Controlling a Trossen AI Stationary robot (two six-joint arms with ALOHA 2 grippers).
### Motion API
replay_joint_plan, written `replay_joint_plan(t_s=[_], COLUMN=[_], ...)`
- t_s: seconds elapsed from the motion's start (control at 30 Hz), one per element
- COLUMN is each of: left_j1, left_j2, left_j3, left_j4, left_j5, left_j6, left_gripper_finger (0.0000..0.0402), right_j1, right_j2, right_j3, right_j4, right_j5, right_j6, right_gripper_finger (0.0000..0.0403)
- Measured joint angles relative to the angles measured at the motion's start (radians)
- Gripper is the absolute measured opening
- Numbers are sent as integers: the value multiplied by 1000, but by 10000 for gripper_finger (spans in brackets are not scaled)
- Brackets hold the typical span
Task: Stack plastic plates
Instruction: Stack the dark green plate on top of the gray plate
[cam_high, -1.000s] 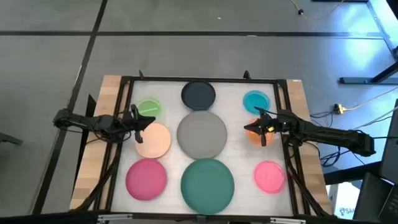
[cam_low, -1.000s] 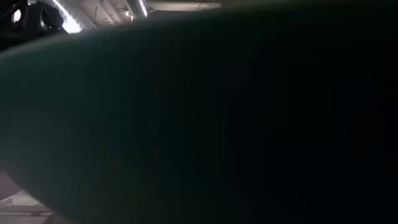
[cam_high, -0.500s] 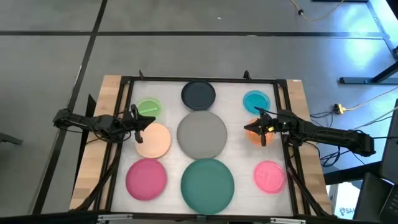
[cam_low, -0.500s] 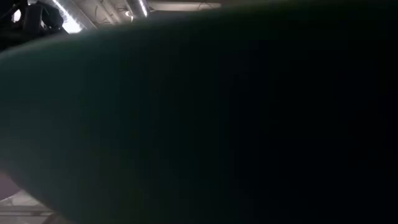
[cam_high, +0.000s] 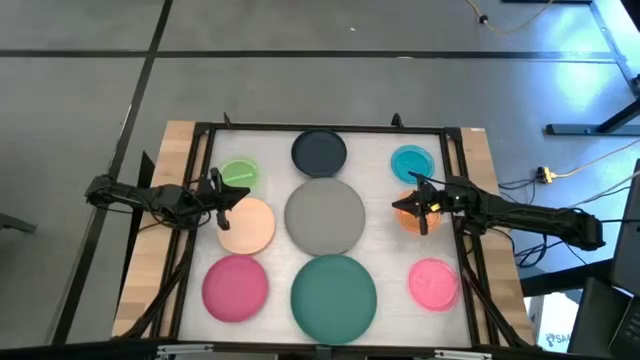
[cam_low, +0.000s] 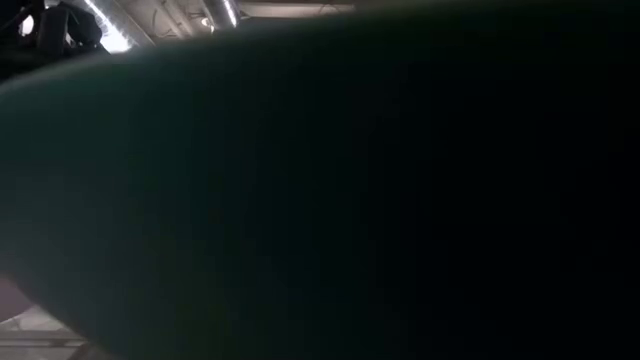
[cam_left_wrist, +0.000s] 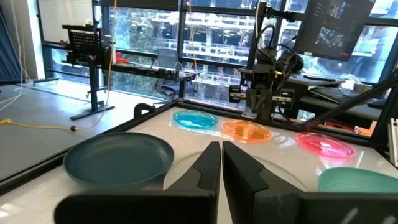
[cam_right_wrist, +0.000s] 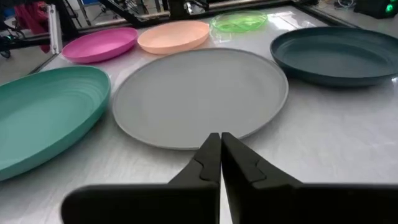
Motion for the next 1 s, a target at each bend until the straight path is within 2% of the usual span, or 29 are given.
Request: replay_joint_plan(t_s=[0.1, 0.3, 0.5, 0.6, 0.7, 0.8, 1.0], left_j1=[0, 0, 0, 0, 1, 1, 1], left_j2=[0, 0, 0, 0, 0, 0, 0], left_j3=[0, 0, 0, 0, 0, 0, 0], left_j4=[0, 0, 17, 38, 107, 205, 308], left_j5=[0, 0, -6, -4, -6, -6, 3], left_j6=[0, 0, 52, 13, 1, 74, 183], left_gripper_finger=[11, 11, 11, 11, 11, 11, 11], right_j1=[1, 1, 1, 1, 1, 1, 1], right_j2=[64, 97, 95, 94, 95, 95, 95], right_j3=[0, 0, 0, 0, 0, 0, 0], right_j4=[-31, -36, -36, -36, -36, -34, 49], right_j5=[16, 56, 57, 61, 62, 63, 205], right_j6=[-1, -2, -2, -2, -2, -4, -7], right_gripper_finger=[7, 7, 7, 7, 7, 8, 7])
